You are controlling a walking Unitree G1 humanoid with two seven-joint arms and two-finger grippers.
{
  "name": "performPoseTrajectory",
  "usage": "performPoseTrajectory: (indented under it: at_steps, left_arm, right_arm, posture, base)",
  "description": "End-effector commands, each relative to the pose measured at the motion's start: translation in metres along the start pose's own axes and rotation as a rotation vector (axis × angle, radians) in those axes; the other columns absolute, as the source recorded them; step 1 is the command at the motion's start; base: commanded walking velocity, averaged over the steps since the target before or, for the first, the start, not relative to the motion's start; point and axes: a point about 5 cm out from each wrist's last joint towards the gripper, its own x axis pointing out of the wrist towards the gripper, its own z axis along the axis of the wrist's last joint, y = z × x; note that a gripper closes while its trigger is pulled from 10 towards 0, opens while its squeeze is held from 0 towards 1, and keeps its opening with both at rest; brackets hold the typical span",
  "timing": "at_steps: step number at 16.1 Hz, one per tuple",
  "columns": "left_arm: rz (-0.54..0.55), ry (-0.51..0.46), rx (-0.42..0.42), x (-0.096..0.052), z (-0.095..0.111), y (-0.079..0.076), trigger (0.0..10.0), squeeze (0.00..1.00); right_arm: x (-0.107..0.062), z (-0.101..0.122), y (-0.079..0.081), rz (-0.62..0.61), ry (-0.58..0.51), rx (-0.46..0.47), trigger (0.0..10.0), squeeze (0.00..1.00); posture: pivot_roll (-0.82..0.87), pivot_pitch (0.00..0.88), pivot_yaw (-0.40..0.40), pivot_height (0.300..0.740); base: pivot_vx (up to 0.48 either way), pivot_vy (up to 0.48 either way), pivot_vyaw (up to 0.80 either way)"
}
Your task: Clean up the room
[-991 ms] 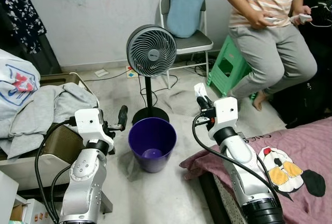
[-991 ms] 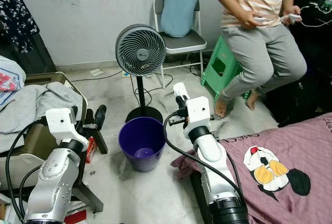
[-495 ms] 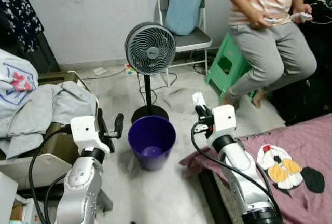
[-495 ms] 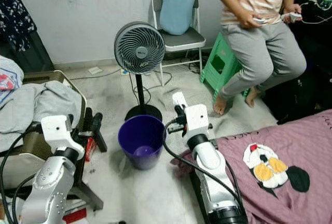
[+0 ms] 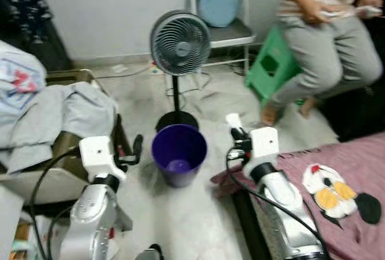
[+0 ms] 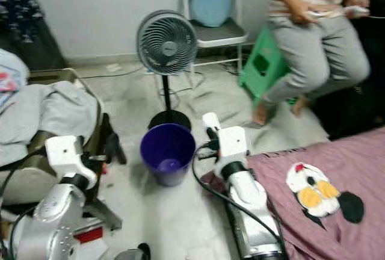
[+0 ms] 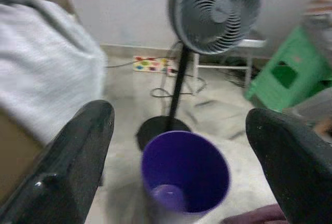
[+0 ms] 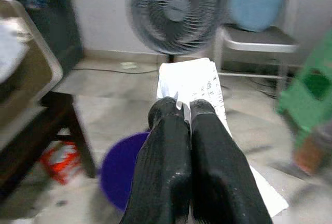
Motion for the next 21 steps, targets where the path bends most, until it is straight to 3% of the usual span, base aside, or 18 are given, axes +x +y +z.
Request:
performPoseTrajectory:
  at_steps: [1, 10, 15, 21]
  left_arm:
    - [-0.019, -0.001, -0.001, -0.0015, 0.0015, -0.0027, 10.0, 0.0]
    - [-0.038, -0.004, 0.002, 0.0036, 0.0037, -0.0042, 10.0, 0.0]
    - [-0.046, -0.009, 0.005, 0.0057, 0.0045, -0.0051, 10.0, 0.0]
    - [-0.052, -0.015, 0.005, 0.008, 0.0053, -0.0062, 10.0, 0.0]
  right_arm:
    - [-0.0008, 0.0033, -0.001, 0.002, -0.005, -0.001, 10.0, 0.0]
    - [0.0041, 0.0046, 0.0002, 0.0, -0.003, 0.0, 10.0, 0.0]
    - [0.0063, 0.0054, 0.0015, 0.006, -0.009, -0.012, 10.0, 0.0]
    - [0.0087, 0.0054, 0.0011, 0.003, -0.012, -0.011, 10.0, 0.0]
  posture:
    - [0.03, 0.144, 0.009, 0.74]
    - [0.03, 0.129, 0.017, 0.74]
    - [0.03, 0.125, 0.019, 0.74]
    - [0.03, 0.12, 0.019, 0.74]
  base:
    - [0.0, 0.0, 0.65]
    - [0.0, 0.0, 0.0]
    - [0.284, 0.0, 0.0]
    - [0.331, 0.0, 0.55]
